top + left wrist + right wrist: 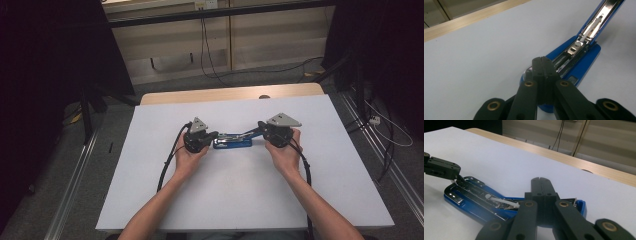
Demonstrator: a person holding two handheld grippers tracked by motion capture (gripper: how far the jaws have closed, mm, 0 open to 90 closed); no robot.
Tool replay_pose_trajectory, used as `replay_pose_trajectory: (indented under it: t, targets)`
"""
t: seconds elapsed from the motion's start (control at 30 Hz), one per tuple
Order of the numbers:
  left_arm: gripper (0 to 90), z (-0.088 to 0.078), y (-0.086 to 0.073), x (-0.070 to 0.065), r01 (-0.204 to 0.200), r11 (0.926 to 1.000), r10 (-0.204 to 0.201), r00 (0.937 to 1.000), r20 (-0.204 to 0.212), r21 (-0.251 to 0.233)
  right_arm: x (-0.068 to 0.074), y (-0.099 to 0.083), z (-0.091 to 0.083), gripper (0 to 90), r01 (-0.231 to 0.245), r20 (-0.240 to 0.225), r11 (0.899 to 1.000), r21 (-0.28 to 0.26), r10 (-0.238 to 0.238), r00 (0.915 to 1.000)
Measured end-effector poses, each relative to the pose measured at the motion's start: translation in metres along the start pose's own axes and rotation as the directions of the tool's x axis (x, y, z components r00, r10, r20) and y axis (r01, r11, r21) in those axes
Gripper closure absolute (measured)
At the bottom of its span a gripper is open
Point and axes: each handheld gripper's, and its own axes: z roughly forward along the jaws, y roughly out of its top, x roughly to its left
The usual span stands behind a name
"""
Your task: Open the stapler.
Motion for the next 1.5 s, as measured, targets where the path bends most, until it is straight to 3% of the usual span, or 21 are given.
replay_pose_trajectory:
  t: [0.07, 0.5, 0.83, 1.5]
  targets:
    - [90.0, 0.000, 0.000, 0.000, 0.000, 1.0000, 0.000, 1.0000, -0.001, 0.000, -0.001, -0.001, -0.003, 90.0, 0.020, 0.007, 1.000, -0.008, -0.020, 0.9998]
    - [90.0, 0.000, 0.000, 0.000, 0.011, 0.9999, -0.011, 0.9999, -0.002, -0.003, -0.007, -0.009, -0.006, 90.0, 0.001, -0.005, 1.000, 0.014, -0.001, 1.0000]
    - [90.0, 0.000, 0.000, -0.001, 0.015, 0.9999, -0.015, 0.9999, -0.004, 0.001, -0.014, -0.015, -0.006, 90.0, -0.030, 0.015, 0.999, 0.035, 0.029, 0.9995]
    - [90.0, 0.000, 0.001, 0.000, 0.017, 0.9998, -0.017, 0.9999, 0.003, 0.005, -0.016, -0.020, -0.002, 90.0, -0.033, 0.010, 0.996, 0.080, 0.032, 0.9994]
